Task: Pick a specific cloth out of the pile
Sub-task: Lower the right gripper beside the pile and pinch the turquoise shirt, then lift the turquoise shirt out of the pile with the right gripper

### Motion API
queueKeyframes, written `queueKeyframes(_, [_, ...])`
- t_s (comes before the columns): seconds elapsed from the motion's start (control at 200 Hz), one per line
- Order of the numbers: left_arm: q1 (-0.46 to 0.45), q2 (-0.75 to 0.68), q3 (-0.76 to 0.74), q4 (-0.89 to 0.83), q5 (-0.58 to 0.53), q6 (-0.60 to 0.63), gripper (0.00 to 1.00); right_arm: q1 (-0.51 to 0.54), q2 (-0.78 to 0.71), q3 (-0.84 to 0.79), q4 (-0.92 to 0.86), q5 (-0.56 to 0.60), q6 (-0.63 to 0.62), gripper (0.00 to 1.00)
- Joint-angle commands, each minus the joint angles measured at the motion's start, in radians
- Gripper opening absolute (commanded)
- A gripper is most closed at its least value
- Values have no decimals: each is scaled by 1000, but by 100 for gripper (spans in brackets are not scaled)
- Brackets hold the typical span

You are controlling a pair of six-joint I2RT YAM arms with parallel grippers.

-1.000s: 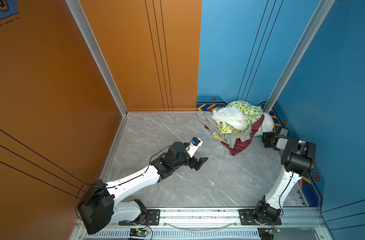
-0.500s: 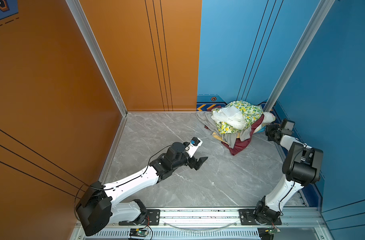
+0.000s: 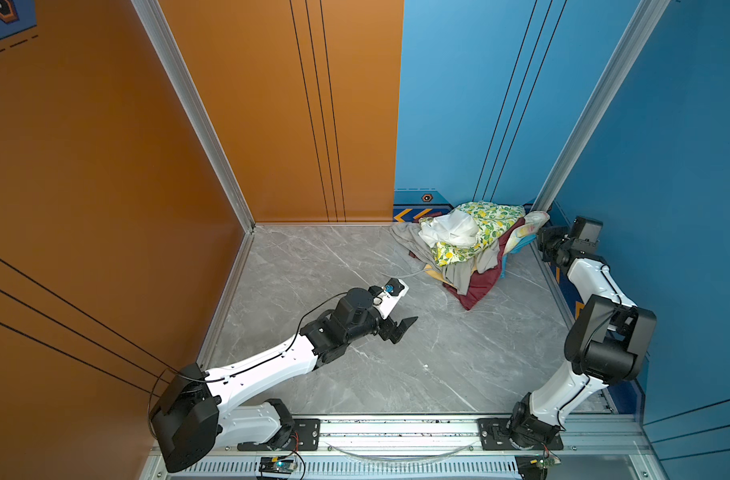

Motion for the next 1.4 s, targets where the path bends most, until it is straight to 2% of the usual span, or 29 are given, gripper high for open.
queueKeyframes(0.0, [-20, 1, -16, -22, -29, 23, 94, -12, -68, 82, 24, 12, -22, 0])
queueKeyframes(0.425, [-65, 37, -11, -42, -65, 60, 94, 13, -99, 247, -2, -36, -56, 0])
queueKeyframes(0.901, [-73, 34, -8, -45, -62, 63, 95, 109, -162, 404, -104, 1, -219, 0])
queueKeyframes(1.026, [-76, 39, -6, -46, -62, 63, 95, 129, -155, 492, -167, 12, -275, 0])
queueKeyframes(1.186, [-75, 45, -4, -46, -60, 61, 95, 148, -170, 509, -194, 12, -310, 0])
queueKeyframes(1.392, [-76, 51, -5, -46, -64, 61, 95, 220, -202, 505, -270, 33, -425, 0])
